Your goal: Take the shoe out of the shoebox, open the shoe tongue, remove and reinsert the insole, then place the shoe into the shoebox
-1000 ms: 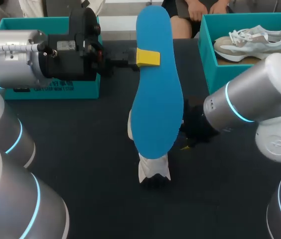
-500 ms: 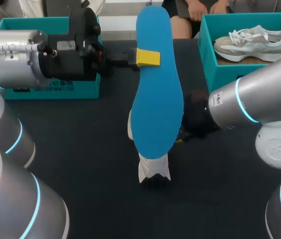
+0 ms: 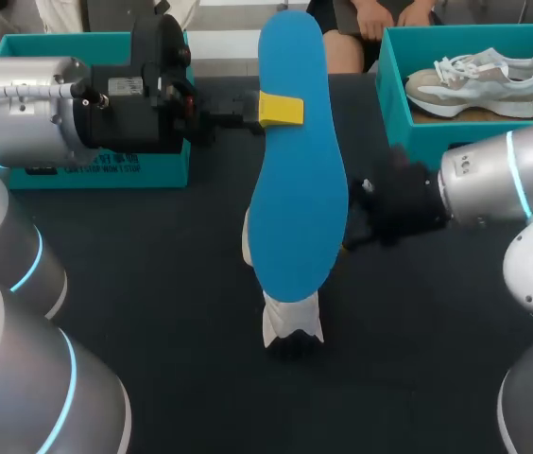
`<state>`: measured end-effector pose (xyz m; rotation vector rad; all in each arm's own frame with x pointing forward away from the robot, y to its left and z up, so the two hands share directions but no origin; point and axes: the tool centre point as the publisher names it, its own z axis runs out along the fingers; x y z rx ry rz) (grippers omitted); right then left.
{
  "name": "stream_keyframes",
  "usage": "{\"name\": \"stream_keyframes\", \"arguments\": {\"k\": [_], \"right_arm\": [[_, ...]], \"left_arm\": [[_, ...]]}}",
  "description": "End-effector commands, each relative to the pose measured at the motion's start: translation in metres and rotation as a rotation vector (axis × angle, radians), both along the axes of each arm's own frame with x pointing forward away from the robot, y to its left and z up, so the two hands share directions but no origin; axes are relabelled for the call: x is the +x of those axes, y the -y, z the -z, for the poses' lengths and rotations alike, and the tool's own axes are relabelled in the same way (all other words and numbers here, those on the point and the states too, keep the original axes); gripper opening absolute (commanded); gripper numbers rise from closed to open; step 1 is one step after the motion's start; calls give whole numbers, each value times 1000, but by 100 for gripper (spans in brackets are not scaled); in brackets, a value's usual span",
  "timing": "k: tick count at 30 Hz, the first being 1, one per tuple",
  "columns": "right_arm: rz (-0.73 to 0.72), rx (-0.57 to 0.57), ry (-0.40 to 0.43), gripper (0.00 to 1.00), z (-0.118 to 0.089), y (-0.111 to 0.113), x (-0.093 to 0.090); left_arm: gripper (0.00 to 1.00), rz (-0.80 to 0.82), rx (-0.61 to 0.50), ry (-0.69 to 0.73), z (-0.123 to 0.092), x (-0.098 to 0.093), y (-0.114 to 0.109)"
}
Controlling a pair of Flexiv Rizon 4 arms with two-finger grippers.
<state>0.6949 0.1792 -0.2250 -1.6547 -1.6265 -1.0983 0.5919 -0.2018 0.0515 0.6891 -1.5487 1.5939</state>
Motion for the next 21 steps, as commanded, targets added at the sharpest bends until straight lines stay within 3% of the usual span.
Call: {"name": "stream_keyframes", "arguments": {"k": [1,10,21], "right_arm": [[-81,179,11,100,-13,12,-2],[-143,259,5,100,-35,13,-7],[-151,229,-4,100,-64,21,-9]], "left_arm": [[0,-1,0,-1,1,-1,0],[0,-1,0,-1,1,-1,0],[0,-1,0,-1,1,-1,0]]}}
